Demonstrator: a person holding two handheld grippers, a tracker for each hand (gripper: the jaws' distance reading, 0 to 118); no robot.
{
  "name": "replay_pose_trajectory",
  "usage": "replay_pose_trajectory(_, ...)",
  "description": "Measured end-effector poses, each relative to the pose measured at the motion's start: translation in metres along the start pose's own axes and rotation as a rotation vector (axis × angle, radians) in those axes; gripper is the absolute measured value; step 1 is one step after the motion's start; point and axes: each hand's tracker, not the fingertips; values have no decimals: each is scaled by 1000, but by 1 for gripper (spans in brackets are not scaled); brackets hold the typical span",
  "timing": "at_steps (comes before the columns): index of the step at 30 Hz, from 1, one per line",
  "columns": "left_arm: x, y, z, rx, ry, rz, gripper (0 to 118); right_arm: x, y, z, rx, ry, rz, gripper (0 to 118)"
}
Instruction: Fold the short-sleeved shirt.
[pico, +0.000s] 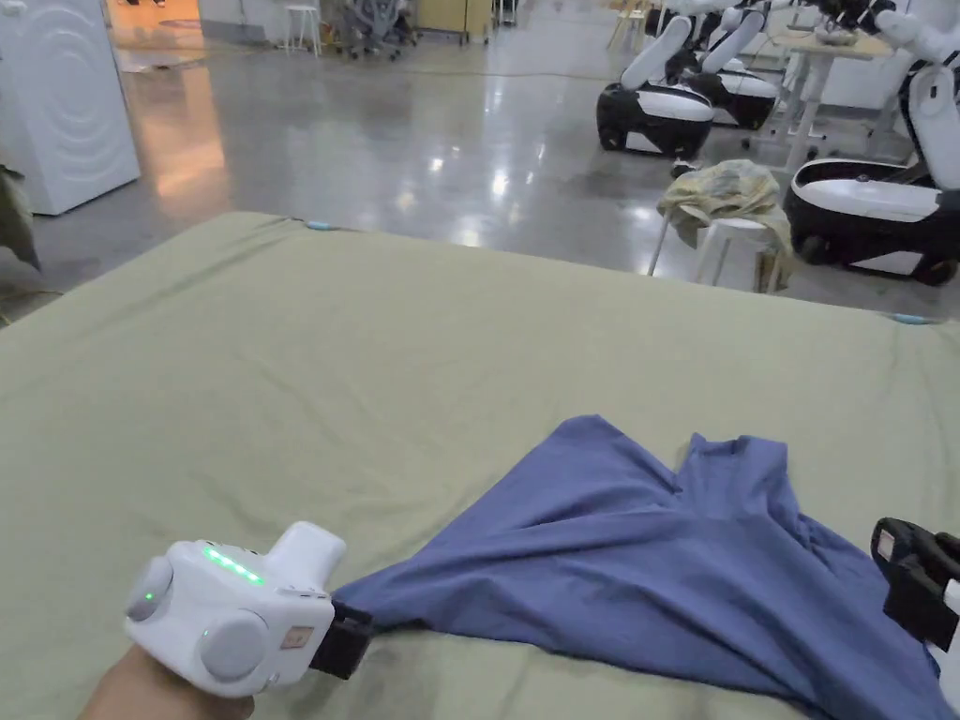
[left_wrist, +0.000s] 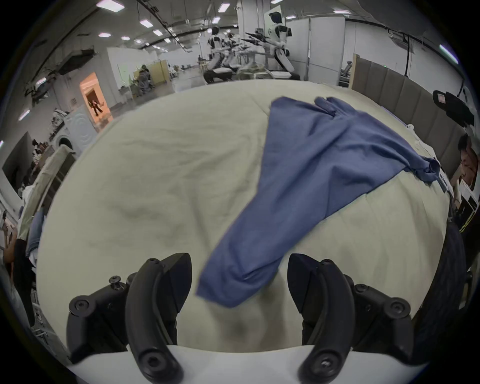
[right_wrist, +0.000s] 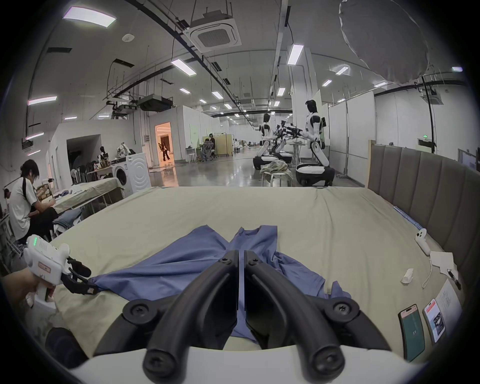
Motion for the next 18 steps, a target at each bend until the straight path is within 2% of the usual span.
replay_pose_trajectory(1,0,1,-7,-12,-6,6,67,5,1,-3,-11,-3,-2,6)
replay_pose_trajectory(2,1,2,-12,-13,-2,2,51,10,2,-6,-19,-10,-3,6)
replay_pose_trajectory(3,-1,3,-15,-14,4,0,40,16,4,-8,-24,-15,-7,6)
replay_pose_trajectory(4,-5,0,-16,-18,6,30,32,23,6,-11,-36,-22,-8,6)
replay_pose_trajectory(5,-10,0,-12,2,-19,89,17,31,9,-15,-56,-30,-6,6)
replay_pose_trajectory(6,-15,-1,-8,20,-31,131,11,38,12,-18,-68,-39,-3,6)
replay_pose_trajectory(8,-22,-3,2,65,-90,192,11,53,20,-29,-99,-45,1,6)
replay_pose_trajectory(11,-5,5,22,148,-43,114,10,72,34,-59,-188,-87,44,6)
replay_pose_trajectory(15,3,18,45,210,-116,150,10,98,42,-128,-358,-119,46,8)
replay_pose_trajectory(16,6,20,46,225,-105,145,10,102,41,-150,-399,-137,66,12)
replay_pose_trajectory(17,5,22,46,234,-94,137,10,105,38,-172,-444,-143,80,21)
replay_pose_trajectory(18,3,23,44,233,-100,138,10,107,34,-190,-486,-136,89,50)
